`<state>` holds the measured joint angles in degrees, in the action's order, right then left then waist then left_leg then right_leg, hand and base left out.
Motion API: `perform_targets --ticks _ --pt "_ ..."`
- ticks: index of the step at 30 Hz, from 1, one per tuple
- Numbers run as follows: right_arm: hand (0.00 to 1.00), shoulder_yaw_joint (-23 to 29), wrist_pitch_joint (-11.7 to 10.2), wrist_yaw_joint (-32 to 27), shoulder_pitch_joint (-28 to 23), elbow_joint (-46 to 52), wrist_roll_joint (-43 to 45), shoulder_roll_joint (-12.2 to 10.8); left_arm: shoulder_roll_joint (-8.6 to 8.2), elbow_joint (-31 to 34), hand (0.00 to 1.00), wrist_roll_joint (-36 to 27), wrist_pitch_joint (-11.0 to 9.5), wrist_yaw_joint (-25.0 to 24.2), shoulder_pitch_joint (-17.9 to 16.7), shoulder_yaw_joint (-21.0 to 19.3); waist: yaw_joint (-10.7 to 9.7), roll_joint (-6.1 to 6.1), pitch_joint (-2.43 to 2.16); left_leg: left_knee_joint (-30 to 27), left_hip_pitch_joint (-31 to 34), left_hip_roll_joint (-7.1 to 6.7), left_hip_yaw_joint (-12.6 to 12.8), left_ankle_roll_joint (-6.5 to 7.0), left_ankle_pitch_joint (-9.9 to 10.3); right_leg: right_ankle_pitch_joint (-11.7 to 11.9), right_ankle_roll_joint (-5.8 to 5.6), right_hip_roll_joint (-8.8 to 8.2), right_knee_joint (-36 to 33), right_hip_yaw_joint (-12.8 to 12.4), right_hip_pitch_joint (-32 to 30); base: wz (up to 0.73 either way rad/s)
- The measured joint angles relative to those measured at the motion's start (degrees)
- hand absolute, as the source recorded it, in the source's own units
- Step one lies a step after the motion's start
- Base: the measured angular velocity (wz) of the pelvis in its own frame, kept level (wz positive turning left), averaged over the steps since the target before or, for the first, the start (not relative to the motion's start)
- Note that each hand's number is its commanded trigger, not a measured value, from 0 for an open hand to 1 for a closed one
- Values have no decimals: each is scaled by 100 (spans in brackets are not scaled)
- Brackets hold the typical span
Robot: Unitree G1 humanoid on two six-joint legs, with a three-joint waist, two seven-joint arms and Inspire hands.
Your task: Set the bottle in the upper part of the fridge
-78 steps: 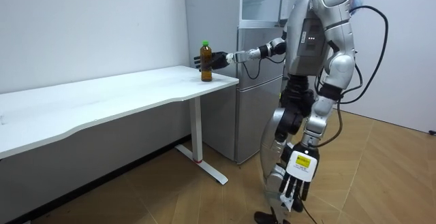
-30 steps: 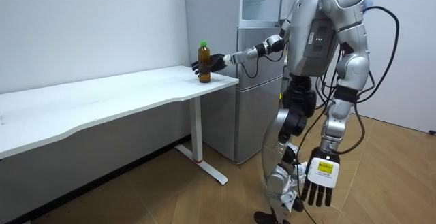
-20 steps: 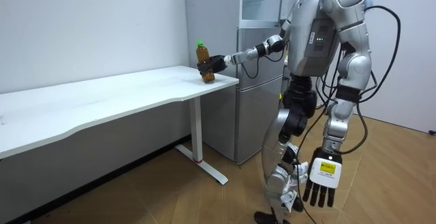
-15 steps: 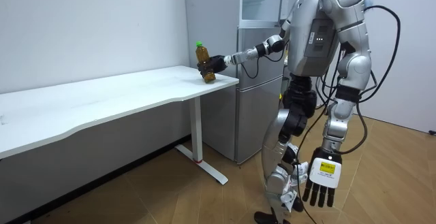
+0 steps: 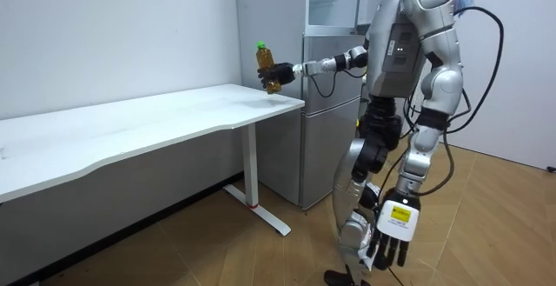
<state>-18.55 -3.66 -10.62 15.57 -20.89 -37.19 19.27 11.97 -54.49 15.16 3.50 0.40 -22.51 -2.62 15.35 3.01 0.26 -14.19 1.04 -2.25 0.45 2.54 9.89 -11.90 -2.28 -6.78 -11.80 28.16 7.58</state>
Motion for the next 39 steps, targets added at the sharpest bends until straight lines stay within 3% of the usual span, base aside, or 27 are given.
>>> perform_targets --ticks 4,7,12,19,29,39 --pt "100 1 0 231 -96 409 2 91 -6 -5 0 -1 -72 23 55 -51 -129 9 -14 72 -88 17 139 1 0 4 0 11 -9 -169 -11 -23" --pt "100 12 0 320 -106 612 87 127 -30 -12 0 2 -103 50 57 -51 -262 1 -9 125 -169 40 273 2 1 11 4 43 2 -441 -16 -22" --pt "100 127 7 425 -129 1076 174 194 -25 52 0 11 -99 66 115 -67 -453 -58 -10 200 -167 93 418 0 1 38 36 80 6 -587 -116 -15" --pt "100 498 7 657 -132 1838 176 309 -22 73 0 27 -144 46 229 -187 -586 -30 -45 259 -203 95 446 -11 -7 39 36 86 10 -636 -146 -5" --pt "100 865 9 653 -171 2582 147 334 -29 -89 0 13 -143 165 286 -176 -739 11 -27 345 -411 98 564 -10 -5 36 32 99 21 -906 -30 -6" --pt "100 1399 98 639 -215 3070 175 351 -30 -125 0 8 -142 189 271 -193 -910 12 -39 333 -449 167 740 -21 3 71 56 140 5 -952 -68 -7"
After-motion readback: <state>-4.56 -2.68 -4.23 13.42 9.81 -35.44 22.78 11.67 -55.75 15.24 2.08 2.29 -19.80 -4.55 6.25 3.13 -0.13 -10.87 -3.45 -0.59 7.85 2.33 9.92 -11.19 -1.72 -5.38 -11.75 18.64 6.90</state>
